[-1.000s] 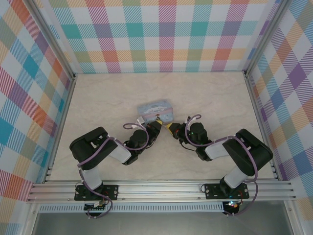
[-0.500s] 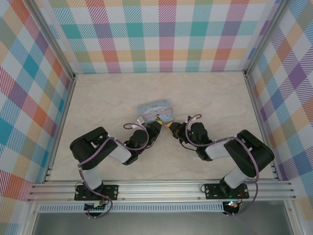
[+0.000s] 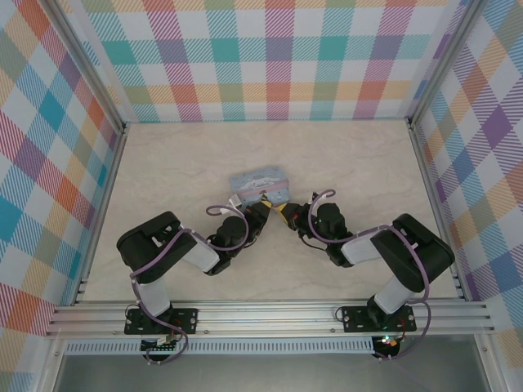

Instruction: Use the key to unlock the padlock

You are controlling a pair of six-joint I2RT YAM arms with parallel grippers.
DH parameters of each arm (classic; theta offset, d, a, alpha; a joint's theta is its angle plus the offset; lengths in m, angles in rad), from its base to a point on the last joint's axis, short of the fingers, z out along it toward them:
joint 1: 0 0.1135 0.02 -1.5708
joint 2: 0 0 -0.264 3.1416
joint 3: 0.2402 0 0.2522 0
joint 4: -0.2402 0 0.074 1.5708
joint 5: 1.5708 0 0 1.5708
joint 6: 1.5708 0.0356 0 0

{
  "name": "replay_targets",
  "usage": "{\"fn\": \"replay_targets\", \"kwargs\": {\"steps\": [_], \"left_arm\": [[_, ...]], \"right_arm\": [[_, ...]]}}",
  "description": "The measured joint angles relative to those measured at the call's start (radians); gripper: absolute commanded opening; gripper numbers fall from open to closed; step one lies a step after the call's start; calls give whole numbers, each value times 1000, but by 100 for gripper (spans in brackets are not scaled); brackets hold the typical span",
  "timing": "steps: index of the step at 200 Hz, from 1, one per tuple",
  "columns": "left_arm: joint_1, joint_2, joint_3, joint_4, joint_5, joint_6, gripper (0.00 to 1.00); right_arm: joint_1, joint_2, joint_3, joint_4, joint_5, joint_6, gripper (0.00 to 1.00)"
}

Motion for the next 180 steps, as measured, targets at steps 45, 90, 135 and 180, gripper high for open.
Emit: {"fn": "replay_targets", "kwargs": {"steps": [45,90,135,180], "left_arm": [[0,2,0,-3,-4,0,0],[0,10,2,-6,-20,0,0],[1,12,2,-6,-42,-1,0],[1,14,2,-6,-52,-1,0]], "right_arm": [[0,20,9,9,0,8,5],[5,47,22,18,0,8,5],[14,84,26,67,-3,16,5],[31,96,26,90,-2,26,5]]}}
